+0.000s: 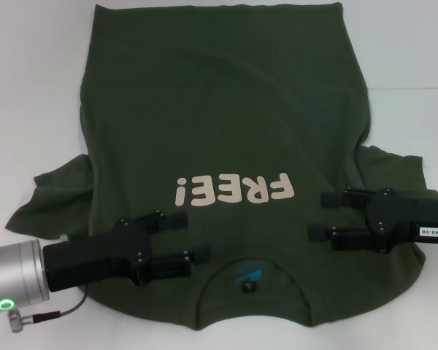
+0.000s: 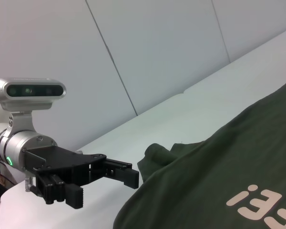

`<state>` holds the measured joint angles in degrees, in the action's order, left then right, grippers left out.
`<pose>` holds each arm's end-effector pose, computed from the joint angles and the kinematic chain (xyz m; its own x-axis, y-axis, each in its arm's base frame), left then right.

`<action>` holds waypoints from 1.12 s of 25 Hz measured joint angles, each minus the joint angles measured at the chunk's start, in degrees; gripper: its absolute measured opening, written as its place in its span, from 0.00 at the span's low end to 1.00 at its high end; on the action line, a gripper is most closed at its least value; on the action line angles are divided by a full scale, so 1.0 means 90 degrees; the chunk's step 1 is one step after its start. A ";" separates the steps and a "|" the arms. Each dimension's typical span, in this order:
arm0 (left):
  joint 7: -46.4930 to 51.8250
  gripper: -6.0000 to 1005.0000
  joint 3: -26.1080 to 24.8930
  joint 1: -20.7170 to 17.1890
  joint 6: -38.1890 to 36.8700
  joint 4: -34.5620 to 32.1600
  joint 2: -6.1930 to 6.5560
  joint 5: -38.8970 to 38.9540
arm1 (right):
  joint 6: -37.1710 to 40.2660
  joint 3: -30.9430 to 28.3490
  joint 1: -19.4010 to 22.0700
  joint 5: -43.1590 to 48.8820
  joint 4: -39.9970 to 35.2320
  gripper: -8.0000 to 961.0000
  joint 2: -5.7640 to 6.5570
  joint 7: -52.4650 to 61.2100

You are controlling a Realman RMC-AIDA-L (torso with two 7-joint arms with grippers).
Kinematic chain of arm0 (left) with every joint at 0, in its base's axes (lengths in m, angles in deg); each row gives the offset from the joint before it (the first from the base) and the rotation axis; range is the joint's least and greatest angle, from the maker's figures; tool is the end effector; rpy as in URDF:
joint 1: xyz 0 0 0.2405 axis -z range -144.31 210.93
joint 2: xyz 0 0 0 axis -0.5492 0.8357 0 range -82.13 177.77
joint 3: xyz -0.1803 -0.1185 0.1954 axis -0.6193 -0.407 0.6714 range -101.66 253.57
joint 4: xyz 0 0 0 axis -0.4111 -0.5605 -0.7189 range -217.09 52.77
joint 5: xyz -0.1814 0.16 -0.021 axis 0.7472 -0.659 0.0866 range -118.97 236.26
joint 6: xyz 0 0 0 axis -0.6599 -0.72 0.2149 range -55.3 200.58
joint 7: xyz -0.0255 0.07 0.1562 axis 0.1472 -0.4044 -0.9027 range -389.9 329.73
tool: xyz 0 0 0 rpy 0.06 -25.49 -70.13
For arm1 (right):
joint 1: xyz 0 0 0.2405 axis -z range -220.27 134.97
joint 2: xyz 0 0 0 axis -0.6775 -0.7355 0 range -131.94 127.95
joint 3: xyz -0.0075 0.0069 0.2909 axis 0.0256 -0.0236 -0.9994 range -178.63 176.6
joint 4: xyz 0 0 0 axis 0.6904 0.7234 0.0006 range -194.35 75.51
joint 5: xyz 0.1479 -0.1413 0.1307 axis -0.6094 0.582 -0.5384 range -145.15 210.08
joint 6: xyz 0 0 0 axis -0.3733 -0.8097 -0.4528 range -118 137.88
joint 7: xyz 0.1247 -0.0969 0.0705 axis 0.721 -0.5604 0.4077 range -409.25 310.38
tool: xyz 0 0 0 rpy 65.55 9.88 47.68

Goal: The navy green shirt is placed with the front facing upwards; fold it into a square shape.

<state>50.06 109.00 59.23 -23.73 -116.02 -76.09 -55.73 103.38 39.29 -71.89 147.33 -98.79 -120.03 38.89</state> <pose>-0.2971 0.3302 -0.0728 0.6113 0.4640 0.6411 0.5681 -0.8213 0.0527 0.2979 0.3713 -0.0303 0.7300 -0.4637 -0.5020 -0.5488 -0.8355 -0.0263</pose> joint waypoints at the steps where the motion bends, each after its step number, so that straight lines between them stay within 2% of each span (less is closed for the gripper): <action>1: 0.0018 0.91 0.0000 0.0001 0.0002 -0.0004 0.0000 0.0004 | 0.0000 -0.0001 -0.0001 -0.0001 0.0000 0.94 -0.0001 0.0001; 15: 0.0185 0.91 -0.0089 0.0031 0.0050 -0.0015 0.0012 0.0016 | -0.0024 -0.0029 -0.0035 -0.0024 -0.0001 0.94 -0.0023 0.0010; 20: 0.0256 0.91 -0.0380 0.0030 0.0299 -0.0014 0.0028 0.0024 | -0.0028 -0.0038 -0.0035 -0.0163 -0.0001 0.94 -0.0039 0.0010; 28: 0.0682 0.90 -0.1284 -0.0050 0.1222 -0.0043 0.0066 0.0024 | -0.0123 -0.0045 -0.0032 -0.0467 0.0195 0.94 -0.0069 0.0010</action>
<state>56.19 97.44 58.78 -12.73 -116.41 -75.50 -55.51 102.28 38.88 -72.18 143.12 -97.03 -120.65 38.98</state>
